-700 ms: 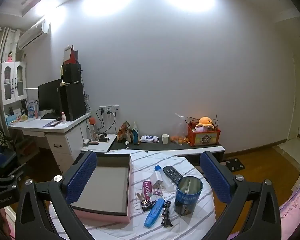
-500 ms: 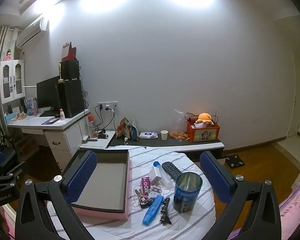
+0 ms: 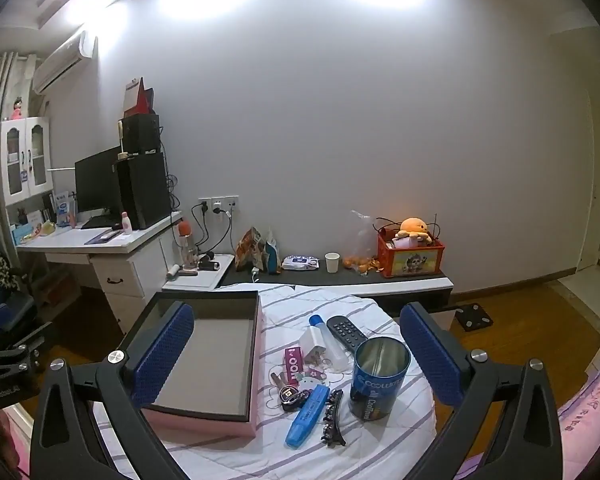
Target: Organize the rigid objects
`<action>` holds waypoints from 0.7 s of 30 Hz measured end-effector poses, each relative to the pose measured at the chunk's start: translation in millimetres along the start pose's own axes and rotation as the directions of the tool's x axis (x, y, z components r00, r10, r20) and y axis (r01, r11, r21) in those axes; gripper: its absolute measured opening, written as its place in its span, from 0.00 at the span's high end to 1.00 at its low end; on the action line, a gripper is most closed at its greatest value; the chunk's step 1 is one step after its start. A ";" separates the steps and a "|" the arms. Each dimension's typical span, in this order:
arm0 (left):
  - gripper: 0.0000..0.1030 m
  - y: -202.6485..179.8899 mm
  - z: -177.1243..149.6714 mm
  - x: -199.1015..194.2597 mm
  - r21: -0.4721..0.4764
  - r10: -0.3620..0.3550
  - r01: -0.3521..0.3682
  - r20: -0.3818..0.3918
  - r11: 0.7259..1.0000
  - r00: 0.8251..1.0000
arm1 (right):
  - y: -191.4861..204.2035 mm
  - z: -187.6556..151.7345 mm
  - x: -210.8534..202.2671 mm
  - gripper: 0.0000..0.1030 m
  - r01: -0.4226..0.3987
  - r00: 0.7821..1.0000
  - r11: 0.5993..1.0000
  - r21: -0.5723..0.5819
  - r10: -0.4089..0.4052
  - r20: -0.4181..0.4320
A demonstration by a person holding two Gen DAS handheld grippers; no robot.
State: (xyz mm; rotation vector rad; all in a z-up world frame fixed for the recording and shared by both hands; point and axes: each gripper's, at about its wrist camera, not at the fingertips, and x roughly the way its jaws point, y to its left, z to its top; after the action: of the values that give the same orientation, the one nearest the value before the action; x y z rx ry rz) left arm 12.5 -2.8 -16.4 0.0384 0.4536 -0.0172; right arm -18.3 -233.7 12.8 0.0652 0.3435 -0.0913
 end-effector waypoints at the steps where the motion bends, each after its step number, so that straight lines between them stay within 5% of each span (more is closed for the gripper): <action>1: 0.00 0.2 -0.3 -0.5 -0.002 0.000 0.000 0.003 1.000 1.000 | 0.0 0.3 0.0 0.00 -0.001 1.000 1.000 0.001 0.001 0.000; 21: 0.00 3.2 1.8 -9.6 -0.025 0.007 -0.007 0.012 1.000 1.000 | -0.9 1.1 -11.9 0.00 -0.031 0.999 1.000 0.001 0.031 0.023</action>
State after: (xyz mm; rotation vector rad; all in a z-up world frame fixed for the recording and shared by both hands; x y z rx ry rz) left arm 4.7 0.4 -10.4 0.0154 0.4415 -0.0050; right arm -29.2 -233.7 17.9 0.0710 0.3190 -0.0621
